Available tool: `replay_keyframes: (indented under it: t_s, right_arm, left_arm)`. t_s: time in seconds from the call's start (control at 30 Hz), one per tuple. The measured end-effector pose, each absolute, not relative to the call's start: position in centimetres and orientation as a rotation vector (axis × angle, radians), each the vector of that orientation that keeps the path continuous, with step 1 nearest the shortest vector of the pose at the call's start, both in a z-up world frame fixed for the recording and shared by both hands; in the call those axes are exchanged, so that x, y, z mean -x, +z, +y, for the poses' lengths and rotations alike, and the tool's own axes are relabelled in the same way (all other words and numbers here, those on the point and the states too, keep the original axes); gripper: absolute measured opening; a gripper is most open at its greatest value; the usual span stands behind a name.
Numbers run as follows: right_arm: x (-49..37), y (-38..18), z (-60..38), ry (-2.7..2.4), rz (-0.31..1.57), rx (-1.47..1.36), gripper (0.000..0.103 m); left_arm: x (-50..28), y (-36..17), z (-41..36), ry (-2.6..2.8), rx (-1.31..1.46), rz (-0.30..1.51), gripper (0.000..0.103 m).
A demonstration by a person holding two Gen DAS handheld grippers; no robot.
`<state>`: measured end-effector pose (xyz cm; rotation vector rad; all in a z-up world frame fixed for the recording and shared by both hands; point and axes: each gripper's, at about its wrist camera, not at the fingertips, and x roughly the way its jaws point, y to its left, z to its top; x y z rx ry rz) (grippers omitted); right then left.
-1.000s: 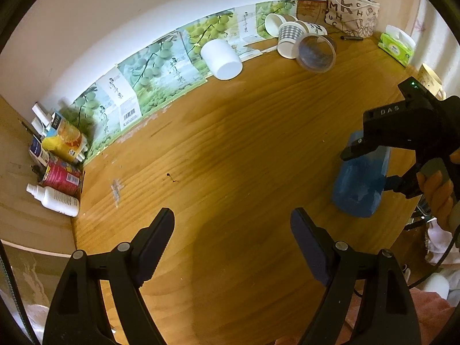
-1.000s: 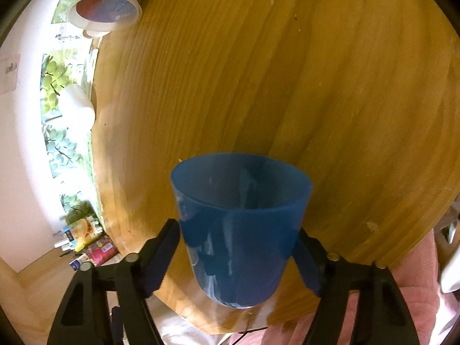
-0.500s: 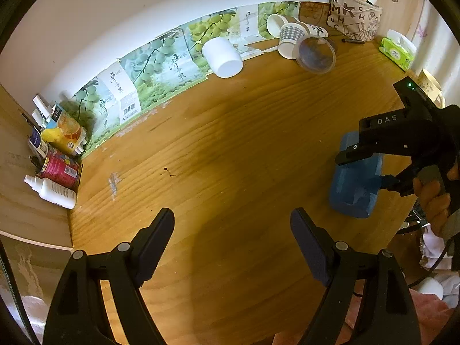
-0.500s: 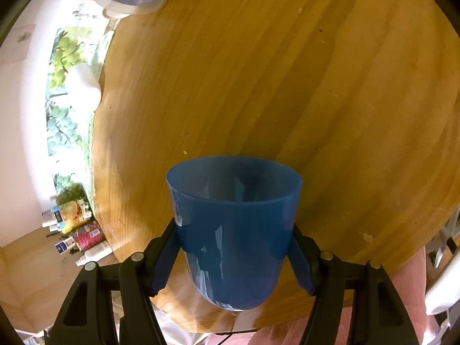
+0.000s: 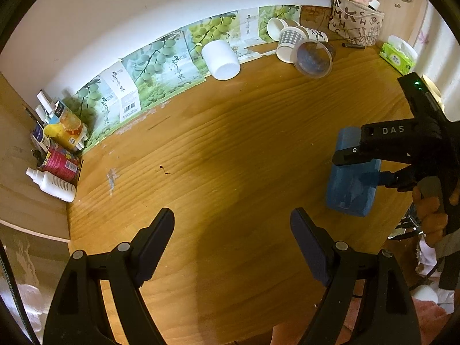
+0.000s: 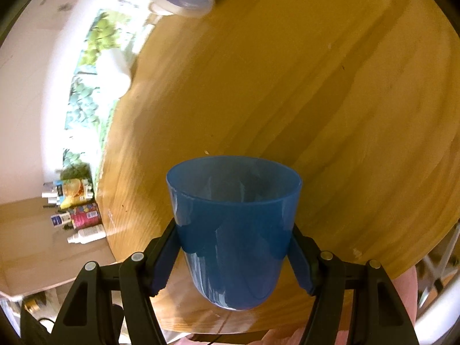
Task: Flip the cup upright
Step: 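Lift the cup with the right gripper and rotate it open end up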
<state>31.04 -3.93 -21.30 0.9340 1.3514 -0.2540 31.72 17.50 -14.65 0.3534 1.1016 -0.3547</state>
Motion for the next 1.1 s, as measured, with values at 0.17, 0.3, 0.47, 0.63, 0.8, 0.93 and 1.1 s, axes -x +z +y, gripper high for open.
replay_keyframes:
  t_s: [0.17,0.3,0.47,0.63,0.8,0.93,1.1]
  right_arm:
    - [-31.0,-19.4,-4.0,-0.207,1.289,-0.853,0.069]
    - [-30.7,-17.8,-4.4,-0.171,1.241,-0.76,0.069]
    - [-29.9,-16.2,-5.2,-0.13,1.195,-0.641,0.069]
    - [-28.9,-14.5,-5.9,-0.094,1.119,-0.519,0.069]
    - [-27.7,-12.8,-6.4,-0.057,1.022,-0.384,0.069]
    - [-26.6,-12.0,-6.8,-0.039,0.938,-0.308,0.069]
    - [-25.1,-11.7,-7.1,-0.044,0.82,-0.229,0.069]
  left_arm:
    - [-31.0,-14.1,16.7,-0.329,-0.331,1.093,0.086]
    - [-30.2,-13.6,15.9,-0.295,-0.298,1.084,0.086]
    - [-28.7,-13.1,14.9,-0.24,-0.227,1.078,0.086]
    - [-27.1,-13.0,13.9,-0.187,-0.16,1.084,0.086]
    - [-25.2,-12.9,13.0,-0.146,-0.11,1.088,0.086]
    - [-23.9,-12.8,12.6,-0.109,-0.087,1.091,0.086]
    - [-22.3,-12.3,12.3,-0.078,-0.048,1.092,0.086]
